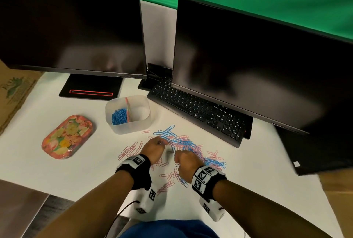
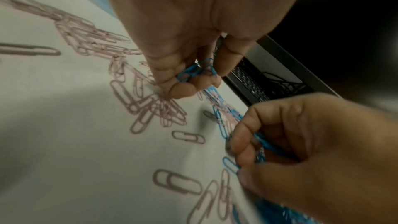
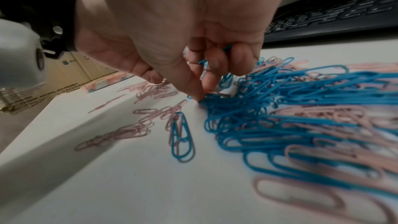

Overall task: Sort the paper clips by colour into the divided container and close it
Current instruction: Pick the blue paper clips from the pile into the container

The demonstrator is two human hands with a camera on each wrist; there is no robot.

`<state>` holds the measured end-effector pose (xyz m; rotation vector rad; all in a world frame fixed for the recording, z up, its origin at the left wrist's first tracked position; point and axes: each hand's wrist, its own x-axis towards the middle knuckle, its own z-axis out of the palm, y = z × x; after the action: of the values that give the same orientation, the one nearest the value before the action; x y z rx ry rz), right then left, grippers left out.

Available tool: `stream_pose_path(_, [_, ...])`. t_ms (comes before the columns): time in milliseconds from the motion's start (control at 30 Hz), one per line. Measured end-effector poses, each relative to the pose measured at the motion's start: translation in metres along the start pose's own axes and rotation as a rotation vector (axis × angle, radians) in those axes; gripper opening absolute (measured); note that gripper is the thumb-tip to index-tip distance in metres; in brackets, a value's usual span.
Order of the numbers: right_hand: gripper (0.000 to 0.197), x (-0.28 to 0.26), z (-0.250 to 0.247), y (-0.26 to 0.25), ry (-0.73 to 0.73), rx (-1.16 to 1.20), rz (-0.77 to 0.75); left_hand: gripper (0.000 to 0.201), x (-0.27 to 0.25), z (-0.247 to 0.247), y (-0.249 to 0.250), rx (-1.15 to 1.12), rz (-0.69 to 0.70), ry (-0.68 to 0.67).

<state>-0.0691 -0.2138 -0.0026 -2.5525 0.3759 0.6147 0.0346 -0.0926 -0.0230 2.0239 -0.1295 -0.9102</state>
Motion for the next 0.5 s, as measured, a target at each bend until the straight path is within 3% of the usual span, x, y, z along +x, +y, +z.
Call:
stream_pose_path(167, [0.037,0.001,0.001,0.0,-0.035,-0.027,0.016,0.023,0.0,-0.005,0.01,-0.411,-0.111,-0.005])
stream_pose_path(267, [0.032,0.0,0.005,0.002,-0.033,-0.01,0.011,0.015,-0.001,-0.003,0.011,-0.417,-0.123,-0.042])
stream_pose_path(333, [0.025,-0.001,0.006,0.004,0.015,0.075,0.01,0.012,-0.001,0.0,0.009,-0.181,-0.026,-0.054])
stream_pose_path(500, [0.02,-0.002,0.0,0.017,0.196,0.379,0.081,0.024,-0.013,0.002,-0.004,0.714,0.391,-0.041])
